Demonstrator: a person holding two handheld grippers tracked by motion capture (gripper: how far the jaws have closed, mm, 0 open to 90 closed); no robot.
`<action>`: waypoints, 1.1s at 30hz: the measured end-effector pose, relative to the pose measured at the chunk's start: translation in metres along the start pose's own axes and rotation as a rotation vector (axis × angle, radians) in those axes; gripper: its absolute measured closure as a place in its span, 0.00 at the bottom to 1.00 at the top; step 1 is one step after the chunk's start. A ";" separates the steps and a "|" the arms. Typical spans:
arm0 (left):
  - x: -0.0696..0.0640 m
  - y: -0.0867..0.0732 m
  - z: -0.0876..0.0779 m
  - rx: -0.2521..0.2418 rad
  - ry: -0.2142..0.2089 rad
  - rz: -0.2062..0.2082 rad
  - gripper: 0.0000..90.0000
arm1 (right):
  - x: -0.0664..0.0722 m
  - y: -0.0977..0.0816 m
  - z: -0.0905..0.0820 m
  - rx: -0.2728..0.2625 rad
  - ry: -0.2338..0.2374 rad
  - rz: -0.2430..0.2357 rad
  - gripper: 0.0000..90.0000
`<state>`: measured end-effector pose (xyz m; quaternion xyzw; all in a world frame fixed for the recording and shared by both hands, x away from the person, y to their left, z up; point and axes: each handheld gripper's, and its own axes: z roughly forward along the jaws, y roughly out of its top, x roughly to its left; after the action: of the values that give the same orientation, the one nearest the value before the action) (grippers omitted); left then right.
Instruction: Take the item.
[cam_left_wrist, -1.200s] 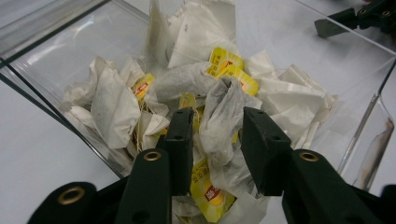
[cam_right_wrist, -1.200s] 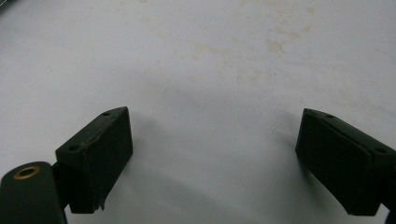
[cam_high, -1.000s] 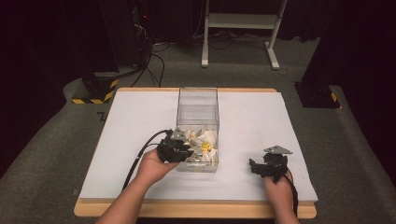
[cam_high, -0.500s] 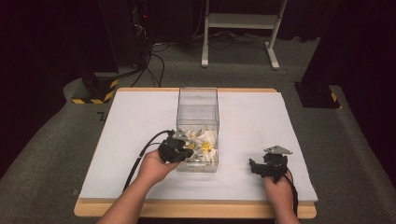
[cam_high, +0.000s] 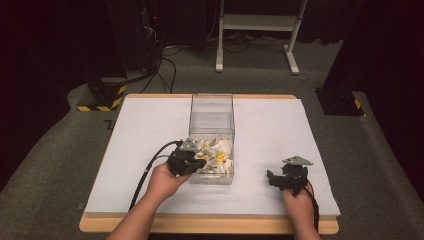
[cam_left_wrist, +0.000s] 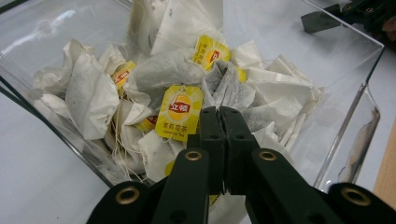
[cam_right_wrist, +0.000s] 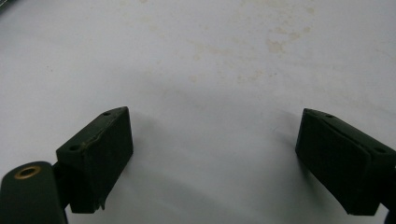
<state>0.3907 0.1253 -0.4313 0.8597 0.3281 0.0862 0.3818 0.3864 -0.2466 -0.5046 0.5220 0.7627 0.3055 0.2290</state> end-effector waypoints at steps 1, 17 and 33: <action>0.000 0.000 -0.001 -0.007 -0.002 -0.001 0.98 | 0.000 0.000 0.000 0.000 0.000 0.000 0.12; 0.003 -0.008 -0.014 -0.111 0.023 -0.022 0.98 | 0.000 0.000 0.000 0.000 -0.001 0.001 0.12; 0.005 -0.012 -0.024 -0.193 0.045 -0.029 0.99 | 0.000 0.000 0.000 0.000 -0.001 0.001 0.12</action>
<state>0.3789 0.1484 -0.4232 0.8121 0.3390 0.1311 0.4566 0.3863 -0.2465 -0.5046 0.5226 0.7623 0.3056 0.2291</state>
